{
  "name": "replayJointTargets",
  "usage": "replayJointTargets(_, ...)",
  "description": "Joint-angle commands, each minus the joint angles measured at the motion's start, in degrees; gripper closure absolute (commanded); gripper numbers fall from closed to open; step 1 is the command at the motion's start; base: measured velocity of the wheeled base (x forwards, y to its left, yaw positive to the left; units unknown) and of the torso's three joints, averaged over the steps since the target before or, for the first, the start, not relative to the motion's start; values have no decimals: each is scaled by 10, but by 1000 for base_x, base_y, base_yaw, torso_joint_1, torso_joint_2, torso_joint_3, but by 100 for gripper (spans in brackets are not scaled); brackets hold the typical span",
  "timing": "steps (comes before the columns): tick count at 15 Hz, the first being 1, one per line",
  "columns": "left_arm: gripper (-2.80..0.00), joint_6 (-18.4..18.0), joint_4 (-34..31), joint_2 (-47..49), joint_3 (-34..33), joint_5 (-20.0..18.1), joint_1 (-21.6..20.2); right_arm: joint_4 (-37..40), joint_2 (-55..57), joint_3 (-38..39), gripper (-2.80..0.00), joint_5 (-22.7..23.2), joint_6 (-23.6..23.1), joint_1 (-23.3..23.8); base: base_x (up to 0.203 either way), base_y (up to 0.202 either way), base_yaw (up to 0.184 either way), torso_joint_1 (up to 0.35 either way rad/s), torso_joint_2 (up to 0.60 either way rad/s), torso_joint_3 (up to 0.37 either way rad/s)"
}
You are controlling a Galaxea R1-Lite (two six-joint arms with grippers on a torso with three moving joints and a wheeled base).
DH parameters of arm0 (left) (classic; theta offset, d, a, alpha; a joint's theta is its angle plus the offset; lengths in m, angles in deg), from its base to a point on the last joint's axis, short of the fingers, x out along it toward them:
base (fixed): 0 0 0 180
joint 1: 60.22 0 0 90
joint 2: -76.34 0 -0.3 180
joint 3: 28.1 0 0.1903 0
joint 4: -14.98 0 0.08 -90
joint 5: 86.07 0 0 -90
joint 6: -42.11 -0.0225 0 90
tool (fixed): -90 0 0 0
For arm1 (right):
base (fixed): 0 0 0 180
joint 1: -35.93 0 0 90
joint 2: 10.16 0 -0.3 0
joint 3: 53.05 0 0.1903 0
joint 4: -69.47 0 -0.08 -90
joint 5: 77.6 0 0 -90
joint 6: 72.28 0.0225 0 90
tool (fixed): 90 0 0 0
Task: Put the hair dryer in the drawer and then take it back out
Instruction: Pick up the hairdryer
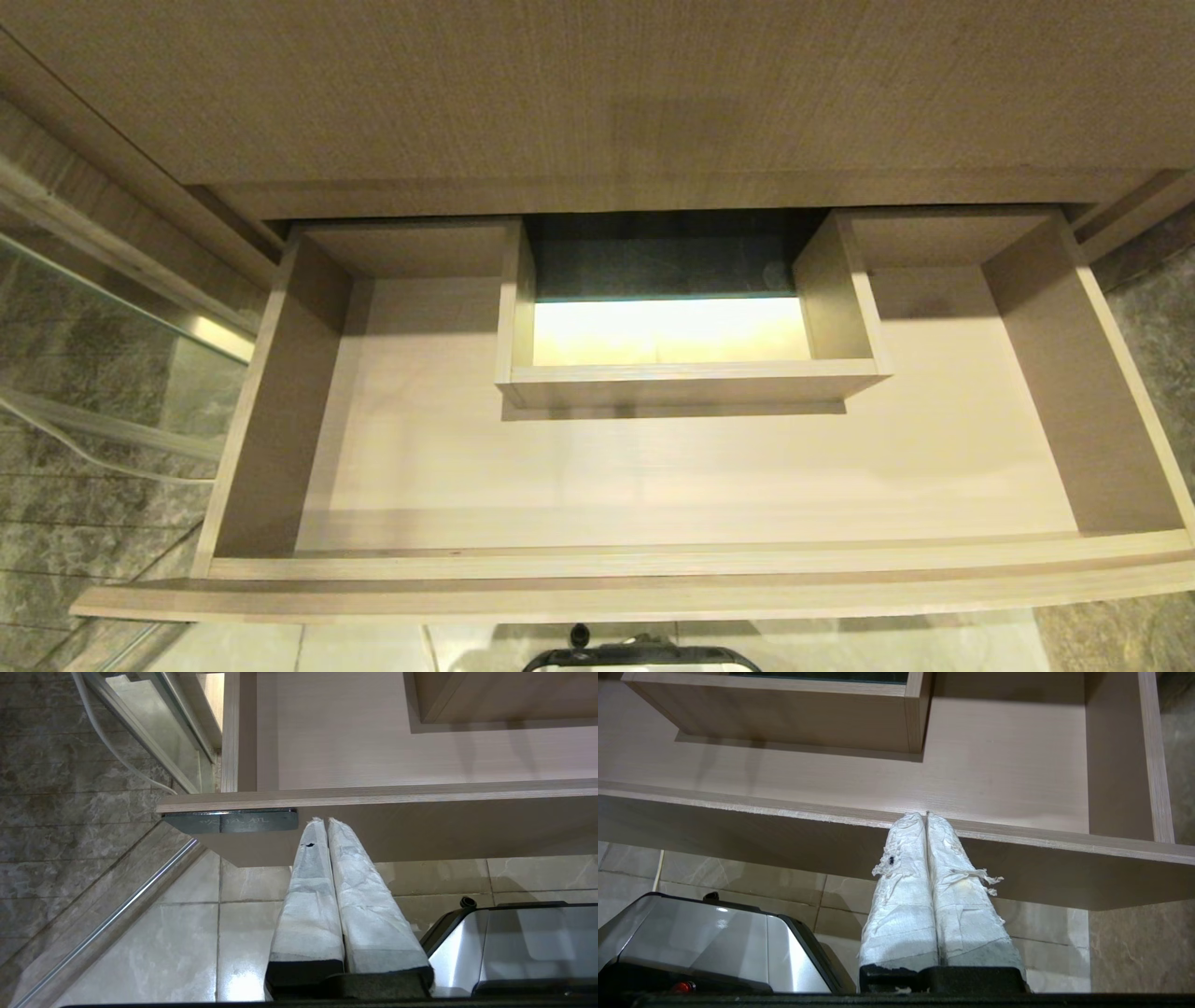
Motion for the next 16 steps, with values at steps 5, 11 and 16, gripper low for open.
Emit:
replayJointTargets(5,0,0,0,0,-1,0,0,0,-21,23,0,-1,1,0,4,6,-110,2,3,1)
replayJointTargets(11,0,0,0,0,-1,0,0,0,-21,23,0,0,0,0,0,5,-99,0,3,1)
replayJointTargets(16,0,0,0,0,-1,0,0,0,-21,23,0,-2,1,0,0,0,0,0,0,0)
